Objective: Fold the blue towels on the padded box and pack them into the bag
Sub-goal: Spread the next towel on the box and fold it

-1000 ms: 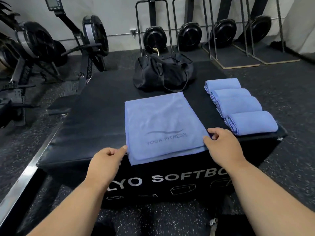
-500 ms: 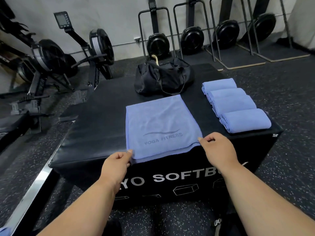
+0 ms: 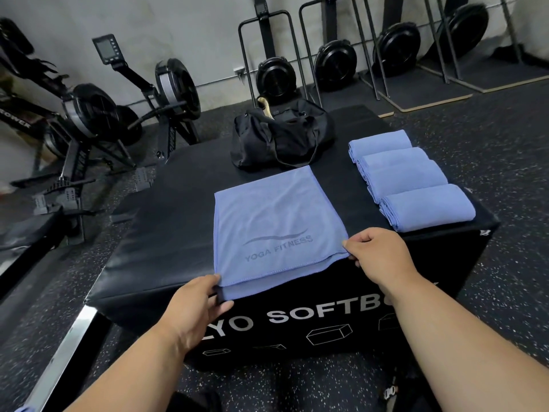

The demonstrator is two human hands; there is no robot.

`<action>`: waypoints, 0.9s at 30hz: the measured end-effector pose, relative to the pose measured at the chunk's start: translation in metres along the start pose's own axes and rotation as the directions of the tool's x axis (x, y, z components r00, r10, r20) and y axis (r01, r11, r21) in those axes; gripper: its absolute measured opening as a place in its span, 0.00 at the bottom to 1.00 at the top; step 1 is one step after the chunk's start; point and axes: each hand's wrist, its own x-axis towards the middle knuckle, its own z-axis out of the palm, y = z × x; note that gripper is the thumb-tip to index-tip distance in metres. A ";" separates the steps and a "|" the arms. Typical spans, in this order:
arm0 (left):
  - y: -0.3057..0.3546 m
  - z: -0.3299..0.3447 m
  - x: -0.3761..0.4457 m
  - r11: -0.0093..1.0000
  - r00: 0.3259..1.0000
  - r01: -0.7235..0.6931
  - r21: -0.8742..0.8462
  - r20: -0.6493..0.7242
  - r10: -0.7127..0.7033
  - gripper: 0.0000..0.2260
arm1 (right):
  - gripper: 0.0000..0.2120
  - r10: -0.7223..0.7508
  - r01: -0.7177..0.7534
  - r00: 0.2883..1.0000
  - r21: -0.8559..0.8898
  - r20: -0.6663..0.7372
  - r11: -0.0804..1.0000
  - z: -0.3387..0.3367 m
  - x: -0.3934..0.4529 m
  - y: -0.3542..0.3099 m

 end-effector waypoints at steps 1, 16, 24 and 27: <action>0.002 0.001 -0.001 1.000 1.000 -0.011 -0.028 -0.007 0.011 0.07 | 0.08 0.009 -0.009 1.000 0.009 0.008 1.000 -0.001 0.000 -0.001; 0.024 -0.001 -0.012 0.973 0.981 -0.185 -0.140 -0.084 0.174 0.07 | 0.05 0.030 -0.029 0.999 -0.054 0.016 0.998 0.000 -0.004 -0.004; 0.020 0.006 -0.026 0.970 0.961 -0.238 -0.056 -0.161 0.226 0.16 | 0.05 -0.018 0.018 1.000 -0.103 0.000 0.995 0.001 -0.008 -0.005; 0.019 0.006 -0.028 0.973 0.956 -0.230 -0.035 -0.195 0.219 0.15 | 0.06 -0.030 0.028 0.999 -0.099 -0.015 0.995 0.002 -0.011 -0.005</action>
